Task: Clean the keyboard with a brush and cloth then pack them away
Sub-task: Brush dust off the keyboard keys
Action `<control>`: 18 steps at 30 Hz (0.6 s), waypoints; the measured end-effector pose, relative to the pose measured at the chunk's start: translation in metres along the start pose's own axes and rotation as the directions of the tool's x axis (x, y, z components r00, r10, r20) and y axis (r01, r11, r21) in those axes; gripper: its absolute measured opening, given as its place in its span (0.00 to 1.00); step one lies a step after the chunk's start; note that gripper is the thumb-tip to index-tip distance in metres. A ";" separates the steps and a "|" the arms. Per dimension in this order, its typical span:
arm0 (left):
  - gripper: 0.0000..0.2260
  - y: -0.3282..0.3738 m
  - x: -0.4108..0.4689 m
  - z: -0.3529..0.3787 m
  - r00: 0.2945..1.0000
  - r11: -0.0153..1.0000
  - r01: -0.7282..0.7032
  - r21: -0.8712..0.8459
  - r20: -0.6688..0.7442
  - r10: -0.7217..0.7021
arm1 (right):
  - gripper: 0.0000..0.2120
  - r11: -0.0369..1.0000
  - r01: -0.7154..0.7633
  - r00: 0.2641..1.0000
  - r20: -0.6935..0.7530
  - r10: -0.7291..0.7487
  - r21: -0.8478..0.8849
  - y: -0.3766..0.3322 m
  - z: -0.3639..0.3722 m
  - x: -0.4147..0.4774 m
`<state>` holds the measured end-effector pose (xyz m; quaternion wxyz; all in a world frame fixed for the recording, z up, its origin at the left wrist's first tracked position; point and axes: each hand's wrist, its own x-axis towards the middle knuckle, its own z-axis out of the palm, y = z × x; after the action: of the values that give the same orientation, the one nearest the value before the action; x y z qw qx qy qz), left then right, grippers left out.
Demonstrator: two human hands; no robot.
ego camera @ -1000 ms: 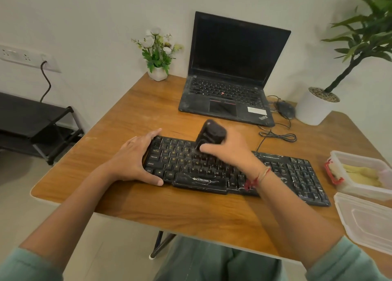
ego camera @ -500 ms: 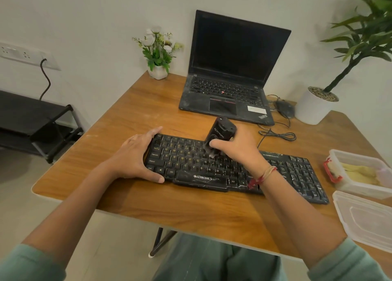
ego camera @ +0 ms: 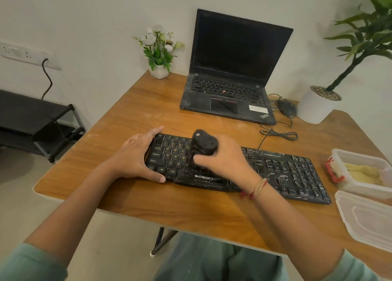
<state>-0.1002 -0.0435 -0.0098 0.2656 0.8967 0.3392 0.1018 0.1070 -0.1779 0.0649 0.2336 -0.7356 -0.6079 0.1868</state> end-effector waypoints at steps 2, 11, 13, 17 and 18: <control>0.62 0.000 0.000 0.000 1.000 1.000 -0.003 -0.002 0.001 0.003 | 0.10 0.994 0.090 0.992 0.079 -0.095 0.067 -0.008 0.006 -0.011; 0.62 0.000 0.000 -0.001 1.000 1.000 -0.006 0.006 -0.002 0.006 | 0.11 0.982 -0.078 0.994 0.088 0.064 0.172 -0.002 0.003 -0.008; 0.62 0.001 0.000 -0.001 1.000 1.000 -0.010 0.005 -0.006 0.010 | 0.13 0.965 -0.096 0.980 0.193 0.049 0.242 -0.007 0.008 -0.013; 0.62 0.002 -0.002 -0.002 1.000 1.000 0.006 -0.016 -0.002 -0.006 | 0.14 0.994 -0.106 0.983 -0.156 0.101 -0.023 -0.002 -0.004 -0.005; 0.61 0.002 -0.002 -0.001 1.000 1.000 0.003 -0.016 -0.003 -0.003 | 0.15 0.994 -0.103 0.976 -0.195 0.092 -0.046 -0.002 -0.004 -0.005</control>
<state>-0.1011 -0.0456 -0.0076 0.2723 0.8940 0.3399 0.1054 0.1065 -0.1834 0.0698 0.2611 -0.7853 -0.5507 0.1088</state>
